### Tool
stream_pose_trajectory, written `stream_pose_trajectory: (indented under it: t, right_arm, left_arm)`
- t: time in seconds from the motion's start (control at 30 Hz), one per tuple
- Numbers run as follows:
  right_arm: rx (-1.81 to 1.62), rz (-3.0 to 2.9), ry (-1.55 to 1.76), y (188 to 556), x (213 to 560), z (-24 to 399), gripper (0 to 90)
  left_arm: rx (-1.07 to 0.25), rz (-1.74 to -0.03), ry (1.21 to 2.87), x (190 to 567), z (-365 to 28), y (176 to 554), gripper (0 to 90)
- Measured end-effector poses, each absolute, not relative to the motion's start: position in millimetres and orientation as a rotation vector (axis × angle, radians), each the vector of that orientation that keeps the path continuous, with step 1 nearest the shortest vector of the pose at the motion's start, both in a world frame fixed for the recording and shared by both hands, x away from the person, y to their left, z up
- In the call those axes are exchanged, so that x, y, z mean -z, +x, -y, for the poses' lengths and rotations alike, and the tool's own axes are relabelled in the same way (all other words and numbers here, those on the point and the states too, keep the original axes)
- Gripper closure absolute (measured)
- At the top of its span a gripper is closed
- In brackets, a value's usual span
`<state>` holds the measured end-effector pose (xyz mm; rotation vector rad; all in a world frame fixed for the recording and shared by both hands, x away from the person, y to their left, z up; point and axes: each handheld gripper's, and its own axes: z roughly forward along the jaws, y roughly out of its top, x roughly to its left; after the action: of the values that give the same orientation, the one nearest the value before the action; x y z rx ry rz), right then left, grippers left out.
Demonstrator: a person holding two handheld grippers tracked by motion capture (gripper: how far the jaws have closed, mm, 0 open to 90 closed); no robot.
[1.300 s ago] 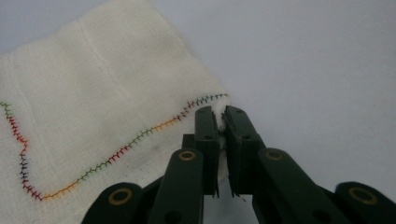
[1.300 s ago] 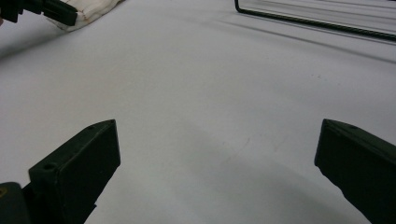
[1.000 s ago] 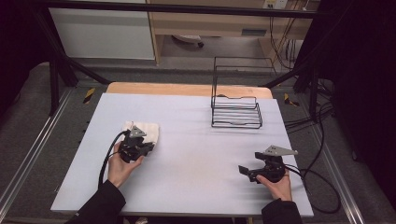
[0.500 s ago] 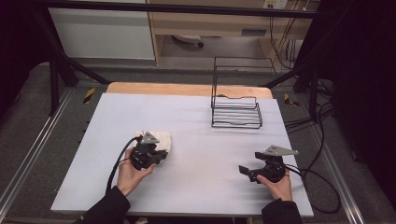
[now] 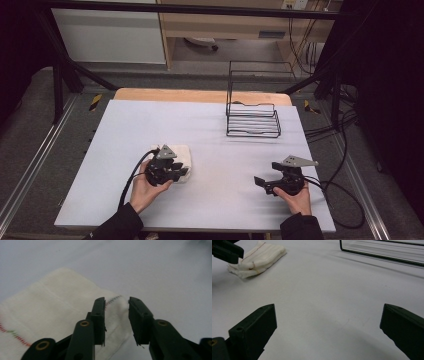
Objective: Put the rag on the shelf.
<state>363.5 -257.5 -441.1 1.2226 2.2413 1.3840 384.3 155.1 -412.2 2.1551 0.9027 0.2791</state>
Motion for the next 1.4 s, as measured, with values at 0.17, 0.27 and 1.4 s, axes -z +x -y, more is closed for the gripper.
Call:
stream_pose_trajectory:
  t: [0.17, 0.27, 1.4]
  right_arm:
    - [-1.371, -2.251, 1.22, 363.7, 439.8, 248.3, 1.7]
    - [-1.373, -2.25, 1.219, 364.4, 438.2, 240.5, 1.9]
    - [-1.317, -2.392, 1.146, 376.2, 431.5, 82.8, 12.4]
  left_arm:
    - [-0.319, -0.924, 2.16, 407.8, -182.7, 385.7, 46.8]
    - [-0.337, -0.947, 2.159, 406.9, -199.0, 385.2, 38.3]
    - [-0.38, -1.094, 2.013, 423.0, -306.9, 366.9, 8.9]
